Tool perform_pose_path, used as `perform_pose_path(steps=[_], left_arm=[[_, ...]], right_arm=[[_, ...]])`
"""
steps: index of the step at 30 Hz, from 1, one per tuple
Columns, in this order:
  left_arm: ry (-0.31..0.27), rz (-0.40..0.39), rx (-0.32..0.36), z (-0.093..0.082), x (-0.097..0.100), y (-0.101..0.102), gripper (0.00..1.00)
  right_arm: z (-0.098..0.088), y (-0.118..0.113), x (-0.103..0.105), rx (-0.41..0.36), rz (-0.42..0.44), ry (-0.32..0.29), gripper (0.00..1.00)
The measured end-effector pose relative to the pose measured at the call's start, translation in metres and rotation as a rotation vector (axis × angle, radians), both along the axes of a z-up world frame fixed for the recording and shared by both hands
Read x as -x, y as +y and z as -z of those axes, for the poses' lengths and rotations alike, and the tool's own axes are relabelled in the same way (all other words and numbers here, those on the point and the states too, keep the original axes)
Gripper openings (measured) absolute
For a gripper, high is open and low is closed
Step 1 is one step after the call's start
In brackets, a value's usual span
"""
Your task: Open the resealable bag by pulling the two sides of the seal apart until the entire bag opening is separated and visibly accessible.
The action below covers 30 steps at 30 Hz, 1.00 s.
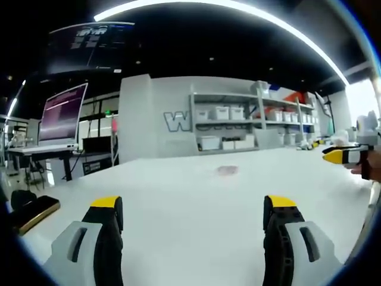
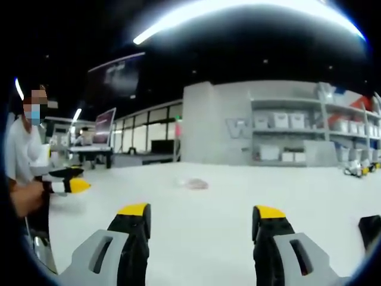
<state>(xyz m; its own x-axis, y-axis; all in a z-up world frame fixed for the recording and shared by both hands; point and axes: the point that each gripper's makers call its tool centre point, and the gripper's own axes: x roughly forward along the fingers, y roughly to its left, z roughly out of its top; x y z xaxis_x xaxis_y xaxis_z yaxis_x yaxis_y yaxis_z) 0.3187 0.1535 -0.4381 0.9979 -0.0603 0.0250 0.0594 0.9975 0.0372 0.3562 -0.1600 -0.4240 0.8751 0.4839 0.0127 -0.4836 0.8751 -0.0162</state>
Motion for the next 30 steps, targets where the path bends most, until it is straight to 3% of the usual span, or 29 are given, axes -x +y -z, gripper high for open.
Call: perform_pose_path(steps=[30], left_arm=[[-0.005,0.001,0.002,-0.001,0.0,0.0,0.97]], right_arm=[[0.001,0.005,-0.012,0.004,-0.001,0.008,0.69]])
